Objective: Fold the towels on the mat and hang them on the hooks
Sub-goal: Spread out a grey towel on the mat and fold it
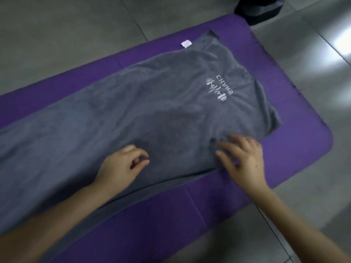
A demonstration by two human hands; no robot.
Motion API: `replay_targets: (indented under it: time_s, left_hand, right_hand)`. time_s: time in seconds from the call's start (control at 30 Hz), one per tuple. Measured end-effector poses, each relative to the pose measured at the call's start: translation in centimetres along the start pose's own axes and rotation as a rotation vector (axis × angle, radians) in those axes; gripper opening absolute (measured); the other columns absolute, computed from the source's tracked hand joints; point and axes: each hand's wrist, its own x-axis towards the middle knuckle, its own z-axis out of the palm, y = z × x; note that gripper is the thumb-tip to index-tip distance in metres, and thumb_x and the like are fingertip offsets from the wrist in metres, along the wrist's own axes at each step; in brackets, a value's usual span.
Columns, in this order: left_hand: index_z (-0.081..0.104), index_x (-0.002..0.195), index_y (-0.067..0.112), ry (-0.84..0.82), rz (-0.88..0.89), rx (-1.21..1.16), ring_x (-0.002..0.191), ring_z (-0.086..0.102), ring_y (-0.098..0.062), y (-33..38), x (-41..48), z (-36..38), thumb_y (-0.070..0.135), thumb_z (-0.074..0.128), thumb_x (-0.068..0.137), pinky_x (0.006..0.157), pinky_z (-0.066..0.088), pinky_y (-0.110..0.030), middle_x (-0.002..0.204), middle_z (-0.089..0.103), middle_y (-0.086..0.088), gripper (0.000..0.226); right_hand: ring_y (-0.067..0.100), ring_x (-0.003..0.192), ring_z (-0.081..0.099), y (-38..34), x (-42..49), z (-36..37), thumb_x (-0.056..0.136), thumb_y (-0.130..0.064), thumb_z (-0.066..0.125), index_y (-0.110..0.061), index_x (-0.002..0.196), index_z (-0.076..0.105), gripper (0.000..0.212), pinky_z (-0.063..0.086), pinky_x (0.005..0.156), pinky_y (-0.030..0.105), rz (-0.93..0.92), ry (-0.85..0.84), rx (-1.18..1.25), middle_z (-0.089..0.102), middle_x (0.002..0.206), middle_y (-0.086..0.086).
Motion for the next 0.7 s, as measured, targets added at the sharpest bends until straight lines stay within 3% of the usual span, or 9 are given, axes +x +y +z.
replay_targets:
  time_s: [0.1, 0.2, 0.33, 0.4, 0.47, 0.57, 0.7]
  left_hand:
    - [0.063, 0.077, 0.025, -0.105, 0.022, 0.114, 0.060, 0.049, -0.002, -0.7, -5.5, -0.1, 0.053, 0.044, 0.081, 0.050, 0.042, -0.023, 0.068, 0.053, 0.012, 0.034]
    - [0.065, 0.084, 0.025, -0.166, 0.005, 0.252, 0.067, 0.056, -0.008, -2.3, -10.4, -0.6, 0.056, 0.043, 0.079, 0.049, 0.045, -0.022, 0.075, 0.057, 0.012, 0.038]
    - [0.054, 0.091, 0.027, -0.161, -0.060, 0.309, 0.062, 0.062, -0.014, -3.9, -14.5, -2.1, 0.042, 0.041, 0.078, 0.047, 0.047, -0.019, 0.072, 0.059, 0.006, 0.024]
    - [0.045, 0.093, 0.027, -0.155, -0.013, 0.336, 0.061, 0.062, -0.014, -3.9, -16.4, -2.3, 0.034, 0.040, 0.077, 0.048, 0.046, -0.020, 0.071, 0.060, 0.005, 0.018]
    - [0.047, 0.100, 0.026, -0.183, 0.091, 0.346, 0.069, 0.060, -0.014, -3.8, -18.6, -2.3, 0.029, 0.042, 0.078, 0.058, 0.047, -0.025, 0.078, 0.060, 0.005, 0.023]
    - [0.060, 0.106, 0.021, -0.062, 0.110, 0.363, 0.090, 0.053, -0.016, -4.5, -21.0, -2.8, 0.027, 0.047, 0.080, 0.080, 0.040, -0.027, 0.098, 0.060, 0.003, 0.030]
    - [0.059, 0.094, 0.016, 0.195, -0.139, 0.356, 0.081, 0.048, -0.021, -6.4, -24.5, -4.5, 0.031, 0.053, 0.081, 0.073, 0.039, -0.031, 0.088, 0.057, -0.004, 0.021]
  right_hand:
    - [0.021, 0.096, 0.057, -5.1, -3.2, 2.2, 0.086, -0.054, 0.055, -0.026, 0.098, 0.072, 0.035, 0.035, 0.087, 0.033, -0.199, -0.188, 0.148, 0.065, 0.107, -0.003]
    - [0.018, 0.092, 0.052, -8.7, -4.7, 4.9, 0.079, -0.058, 0.057, -0.025, 0.102, 0.071, 0.043, 0.032, 0.082, 0.031, -0.294, -0.299, 0.122, 0.062, 0.097, -0.004]
    - [0.020, 0.072, 0.056, -10.9, -4.9, 5.8, 0.078, -0.039, 0.054, -0.024, 0.083, 0.068, 0.020, 0.027, 0.069, 0.030, -0.352, -0.317, 0.112, 0.059, 0.077, -0.005]
    - [0.020, 0.066, 0.058, -10.8, -5.3, 5.3, 0.081, -0.034, 0.052, -0.025, 0.079, 0.066, 0.017, 0.027, 0.067, 0.030, -0.361, -0.332, 0.098, 0.059, 0.072, -0.006]
    - [0.023, 0.063, 0.058, -10.6, -6.1, 4.7, 0.082, -0.031, 0.049, -0.025, 0.079, 0.068, 0.020, 0.028, 0.065, 0.033, -0.410, -0.334, -0.008, 0.059, 0.071, -0.004]
    - [0.028, 0.065, 0.057, -12.3, -7.1, 4.1, 0.078, -0.029, 0.050, -0.021, 0.084, 0.071, 0.023, 0.031, 0.068, 0.036, -0.469, -0.294, -0.117, 0.060, 0.075, 0.001]
    - [0.026, 0.082, 0.058, -18.1, -7.8, 5.5, 0.075, -0.036, 0.055, -0.022, 0.095, 0.070, 0.029, 0.035, 0.080, 0.038, -0.657, -0.329, 0.017, 0.064, 0.090, 0.001]
